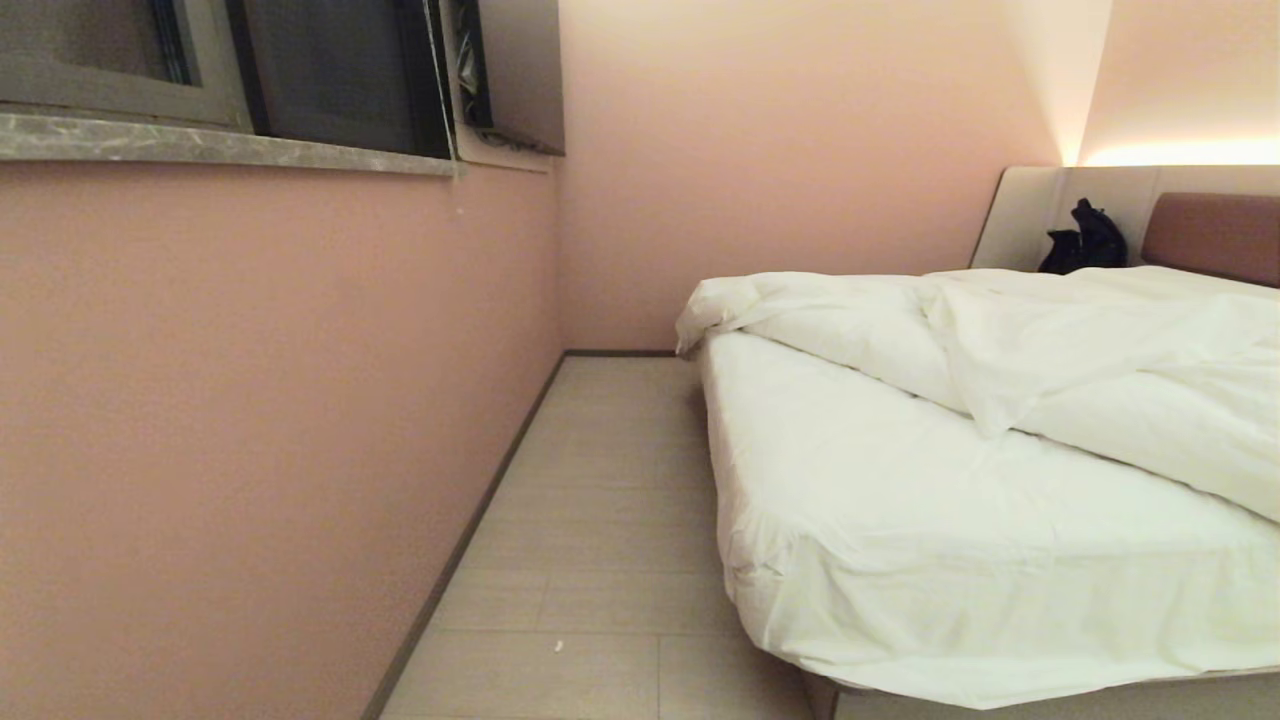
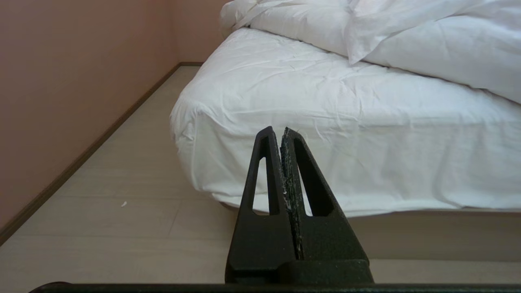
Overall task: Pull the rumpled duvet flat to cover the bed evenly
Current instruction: Hold the folded corner of the quilt
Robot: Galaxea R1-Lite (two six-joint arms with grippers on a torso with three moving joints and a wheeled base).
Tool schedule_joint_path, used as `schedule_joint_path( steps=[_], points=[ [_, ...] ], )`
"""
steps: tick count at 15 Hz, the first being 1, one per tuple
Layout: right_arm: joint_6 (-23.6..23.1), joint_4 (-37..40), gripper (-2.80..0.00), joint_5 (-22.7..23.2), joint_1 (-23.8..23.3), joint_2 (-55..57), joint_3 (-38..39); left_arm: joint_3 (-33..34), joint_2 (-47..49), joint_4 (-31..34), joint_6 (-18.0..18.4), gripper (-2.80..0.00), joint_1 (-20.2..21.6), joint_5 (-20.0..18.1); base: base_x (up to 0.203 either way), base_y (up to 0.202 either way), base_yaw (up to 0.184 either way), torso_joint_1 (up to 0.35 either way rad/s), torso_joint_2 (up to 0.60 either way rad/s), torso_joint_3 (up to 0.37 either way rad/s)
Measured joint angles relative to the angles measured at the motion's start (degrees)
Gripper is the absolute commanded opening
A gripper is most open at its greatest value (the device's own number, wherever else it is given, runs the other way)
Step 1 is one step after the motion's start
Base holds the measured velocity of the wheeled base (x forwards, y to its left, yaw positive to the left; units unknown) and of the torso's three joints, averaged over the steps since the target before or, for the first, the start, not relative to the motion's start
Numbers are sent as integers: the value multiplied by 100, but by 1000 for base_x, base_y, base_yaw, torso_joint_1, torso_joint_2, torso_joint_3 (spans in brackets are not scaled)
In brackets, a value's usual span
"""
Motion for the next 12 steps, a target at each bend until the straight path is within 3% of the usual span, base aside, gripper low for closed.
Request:
schedule_joint_path(
  steps=[9, 12],
  points=[
    [-9, 0, -280, 2, 0, 0, 0, 0, 0, 8, 2, -280, 0, -12, 190, 0, 0, 3, 2, 4],
    [-2, 2, -280, 5, 0, 0, 0, 0, 0, 9, -22, -280, 0, -3, 20, 0, 0, 6, 2, 1]
  ],
)
